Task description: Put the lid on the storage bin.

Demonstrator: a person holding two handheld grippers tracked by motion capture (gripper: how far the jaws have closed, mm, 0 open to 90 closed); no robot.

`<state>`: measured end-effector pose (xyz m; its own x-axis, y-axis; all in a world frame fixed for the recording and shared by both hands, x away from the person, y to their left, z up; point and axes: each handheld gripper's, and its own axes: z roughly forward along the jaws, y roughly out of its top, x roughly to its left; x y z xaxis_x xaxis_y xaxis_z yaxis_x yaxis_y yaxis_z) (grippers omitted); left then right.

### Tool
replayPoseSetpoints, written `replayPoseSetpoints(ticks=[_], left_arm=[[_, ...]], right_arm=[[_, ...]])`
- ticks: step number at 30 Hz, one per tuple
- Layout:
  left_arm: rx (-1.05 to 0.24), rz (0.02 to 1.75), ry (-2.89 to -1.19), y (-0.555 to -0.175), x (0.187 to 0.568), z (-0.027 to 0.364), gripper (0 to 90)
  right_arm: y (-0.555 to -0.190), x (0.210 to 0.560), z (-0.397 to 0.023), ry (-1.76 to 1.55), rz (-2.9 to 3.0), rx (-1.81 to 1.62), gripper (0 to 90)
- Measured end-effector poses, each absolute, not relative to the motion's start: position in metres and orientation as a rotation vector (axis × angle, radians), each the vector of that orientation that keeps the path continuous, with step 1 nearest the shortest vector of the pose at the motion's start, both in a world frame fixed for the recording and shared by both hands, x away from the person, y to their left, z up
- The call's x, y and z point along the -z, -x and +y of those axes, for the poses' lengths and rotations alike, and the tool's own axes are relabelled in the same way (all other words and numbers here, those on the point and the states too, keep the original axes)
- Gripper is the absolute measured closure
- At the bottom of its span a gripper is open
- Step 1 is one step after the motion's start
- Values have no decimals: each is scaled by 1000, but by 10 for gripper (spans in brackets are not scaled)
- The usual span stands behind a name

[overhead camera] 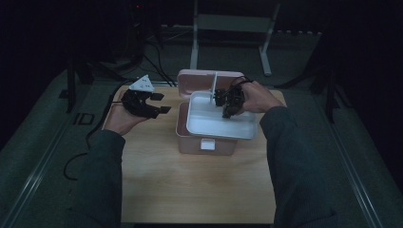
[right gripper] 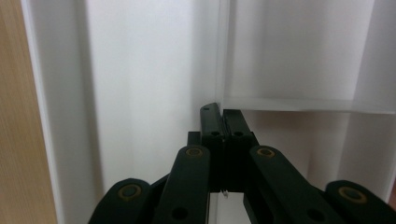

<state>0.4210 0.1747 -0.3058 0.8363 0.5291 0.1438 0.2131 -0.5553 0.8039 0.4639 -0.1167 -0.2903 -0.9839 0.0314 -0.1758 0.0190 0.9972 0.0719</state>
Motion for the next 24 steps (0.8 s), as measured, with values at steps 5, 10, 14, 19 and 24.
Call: replayPoseSetpoints(ticks=[5,10,14,19,24], left_arm=[[-474,543,-2156,-420,305,176,422],[-477,543,-2163,-420,306,177,422],[-476,543,-2163,-421,306,176,422],[-475,542,-2165,-420,306,176,422],[-470,541,-2164,-420,307,174,422]], right_arm=[[-465,291,-105,-23,2955,-97,896],[-469,292,-99,-35,2951,-112,896],[-470,296,-96,-29,2944,-106,896],[-472,301,-92,-29,2948,-104,896],[-474,304,-90,-36,2946,-87,896]])
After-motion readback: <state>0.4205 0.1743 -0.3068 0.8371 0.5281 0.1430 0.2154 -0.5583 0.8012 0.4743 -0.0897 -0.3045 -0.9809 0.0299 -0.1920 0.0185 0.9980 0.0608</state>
